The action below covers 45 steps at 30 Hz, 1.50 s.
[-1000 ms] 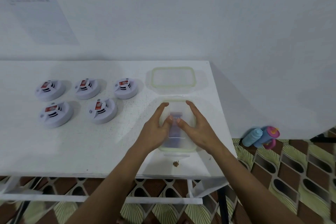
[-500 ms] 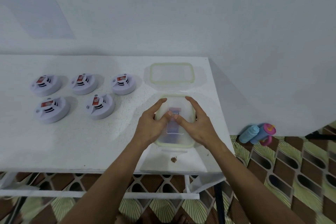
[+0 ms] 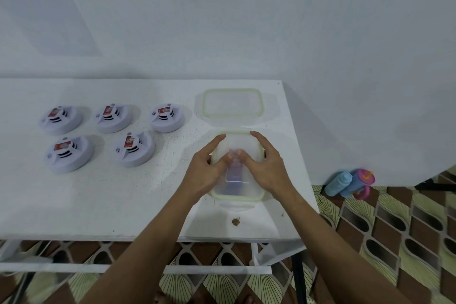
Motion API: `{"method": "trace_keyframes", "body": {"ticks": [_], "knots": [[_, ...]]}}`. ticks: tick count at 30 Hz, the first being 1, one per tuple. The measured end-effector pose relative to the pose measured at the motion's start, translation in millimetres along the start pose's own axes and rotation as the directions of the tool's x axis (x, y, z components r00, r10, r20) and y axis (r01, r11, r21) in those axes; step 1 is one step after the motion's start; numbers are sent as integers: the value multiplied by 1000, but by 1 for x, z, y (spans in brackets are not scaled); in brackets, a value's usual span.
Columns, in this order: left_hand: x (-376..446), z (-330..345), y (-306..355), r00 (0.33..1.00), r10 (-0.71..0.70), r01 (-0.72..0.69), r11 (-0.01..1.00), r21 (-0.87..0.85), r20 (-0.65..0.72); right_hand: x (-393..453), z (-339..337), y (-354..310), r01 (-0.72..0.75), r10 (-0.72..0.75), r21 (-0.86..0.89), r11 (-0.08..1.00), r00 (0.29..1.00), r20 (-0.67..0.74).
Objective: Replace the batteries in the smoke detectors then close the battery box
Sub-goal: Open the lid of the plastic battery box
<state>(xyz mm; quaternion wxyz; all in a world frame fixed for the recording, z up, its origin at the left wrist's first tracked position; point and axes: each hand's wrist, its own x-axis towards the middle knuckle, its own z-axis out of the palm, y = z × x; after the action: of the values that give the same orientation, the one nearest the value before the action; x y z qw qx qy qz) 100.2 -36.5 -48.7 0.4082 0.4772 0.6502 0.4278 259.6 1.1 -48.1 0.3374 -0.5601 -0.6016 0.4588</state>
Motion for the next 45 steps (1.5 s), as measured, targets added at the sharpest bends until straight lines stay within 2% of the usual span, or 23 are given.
{"method": "trace_keyframes", "body": {"ticks": [4, 6, 10, 15, 19, 21, 26, 31, 33, 34, 35, 37, 39, 41, 43, 45], "knots": [[-1, 3, 0, 999, -24, 20, 995, -96, -40, 0, 0, -2, 38, -38, -11, 999, 999, -3], [-1, 4, 1, 998, -27, 22, 995, -95, -54, -1, -2, -3, 42, -43, -25, 999, 998, -47], [4, 7, 3, 997, -17, 13, 999, -51, -77, -3, -9, -3, 28, -29, -28, 999, 999, -44], [5, 5, 0, 997, -9, 15, 997, 71, -83, -4, -9, -4, 30, -33, -50, 998, 998, -54], [10, -4, 8, 981, 85, -12, 925, 379, -176, -3, -6, -6, 45, -48, -63, 997, 997, -58], [12, -9, 12, 983, 92, -13, 895, 446, -156, -2, -5, -5, 39, -42, -58, 998, 998, -47], [8, -11, 11, 996, 44, -8, 905, 425, -75, -5, -3, -5, 12, -14, -31, 999, 997, -76], [-13, -10, 9, 993, -94, 110, 959, 262, -71, -13, 10, 0, -46, 59, 52, 998, 953, -296], [-22, -6, 7, 995, -63, 83, 958, 275, -78, -17, 13, 1, -90, 82, -10, 996, 940, -332], [-22, -7, 8, 996, -43, 64, 958, 279, -82, -16, 11, 1, -81, 41, -108, 991, 942, -334], [-18, -10, 9, 997, -29, 50, 959, 278, -77, -13, 6, 0, -43, -30, -228, 973, 952, -306], [-3, -20, 13, 1000, -15, 17, 947, 321, -9, -2, -12, -3, 72, -132, -388, 919, 983, -129], [14, -34, 18, 996, -5, -32, 917, 398, 93, 8, -32, -8, 114, -84, -403, 908, 992, 91], [27, -41, 24, 993, 27, -74, 898, 433, 114, 12, -44, -9, 77, -1, -357, 931, 978, 210], [30, -37, 24, 996, 88, -91, 891, 444, 26, 6, -43, -8, 24, 31, -255, 967, 977, 209], [21, -26, 17, 984, 150, -88, 877, 472, -96, -4, -32, -3, -2, 19, -155, 988, 994, 105]]}}
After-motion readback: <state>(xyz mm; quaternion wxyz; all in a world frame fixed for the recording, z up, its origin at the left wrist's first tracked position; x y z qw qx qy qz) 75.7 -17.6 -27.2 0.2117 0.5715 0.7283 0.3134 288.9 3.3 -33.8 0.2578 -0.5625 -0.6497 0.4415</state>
